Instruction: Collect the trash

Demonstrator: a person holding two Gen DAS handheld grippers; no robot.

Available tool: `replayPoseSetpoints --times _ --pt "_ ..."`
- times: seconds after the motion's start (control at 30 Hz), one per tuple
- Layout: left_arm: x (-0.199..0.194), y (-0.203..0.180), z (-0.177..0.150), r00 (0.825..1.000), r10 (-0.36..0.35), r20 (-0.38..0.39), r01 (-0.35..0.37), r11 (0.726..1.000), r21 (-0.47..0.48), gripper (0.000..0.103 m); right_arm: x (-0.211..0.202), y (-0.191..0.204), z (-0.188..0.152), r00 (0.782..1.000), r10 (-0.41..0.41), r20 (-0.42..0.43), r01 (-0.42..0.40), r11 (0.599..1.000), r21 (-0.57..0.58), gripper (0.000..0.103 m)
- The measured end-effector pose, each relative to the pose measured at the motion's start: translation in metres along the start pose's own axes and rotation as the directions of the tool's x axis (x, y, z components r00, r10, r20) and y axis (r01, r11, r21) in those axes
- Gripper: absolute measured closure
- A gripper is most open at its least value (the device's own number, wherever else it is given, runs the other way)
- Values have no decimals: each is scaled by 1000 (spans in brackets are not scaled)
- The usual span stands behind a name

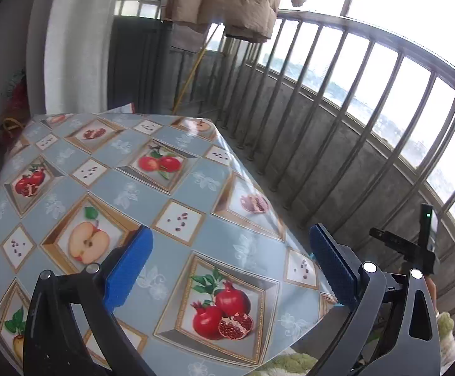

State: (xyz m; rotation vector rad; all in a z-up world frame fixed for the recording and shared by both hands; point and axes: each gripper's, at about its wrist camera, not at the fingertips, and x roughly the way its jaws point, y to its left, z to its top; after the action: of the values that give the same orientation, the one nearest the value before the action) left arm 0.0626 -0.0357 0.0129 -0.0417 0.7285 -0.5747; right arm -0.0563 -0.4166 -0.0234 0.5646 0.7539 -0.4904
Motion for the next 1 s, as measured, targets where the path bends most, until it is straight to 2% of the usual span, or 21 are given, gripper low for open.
replayPoseSetpoints --times 0.03,0.07,0.13,0.23,0.33,0.47,0.5,0.57,0.63,0.8,1.0 --pt "-8 3 0 998 54 22 -53 998 -20 8 -17 20 1 998 40 43 -38 998 -40 8" --pt "-12 5 0 993 117 28 -116 993 -37 8 -34 40 1 994 74 83 -68 995 -78 5" --pt "-20 10 -3 972 233 23 -230 970 -76 8 -62 75 -4 982 107 154 -84 985 -151 5" --pt "-26 17 -14 949 315 18 -312 944 -108 8 -88 119 -16 969 151 193 -104 967 -232 5" --pt "-26 24 -23 918 396 -30 -396 910 -123 8 -102 149 -34 957 203 209 -137 946 -293 5" --pt "-25 30 -36 898 434 -79 -440 871 -219 8 -93 183 -66 976 189 112 -127 901 -415 5" --pt "-22 29 -39 894 436 -102 -448 864 -229 8 -88 191 -73 984 162 78 -109 884 -455 5" --pt "-14 25 -45 896 415 -157 -441 870 -222 8 -81 198 -85 993 118 17 -93 855 -509 5" --pt "-6 20 -51 890 408 -201 -444 876 -188 7 -76 201 -94 997 73 -27 -76 843 -533 5" --pt "7 11 -58 874 412 -258 -455 880 -134 7 -68 186 -104 997 8 -76 -48 839 -542 5" --pt "15 0 -59 859 432 -276 -464 884 -62 7 -62 162 -92 996 -56 -70 17 880 -475 5"
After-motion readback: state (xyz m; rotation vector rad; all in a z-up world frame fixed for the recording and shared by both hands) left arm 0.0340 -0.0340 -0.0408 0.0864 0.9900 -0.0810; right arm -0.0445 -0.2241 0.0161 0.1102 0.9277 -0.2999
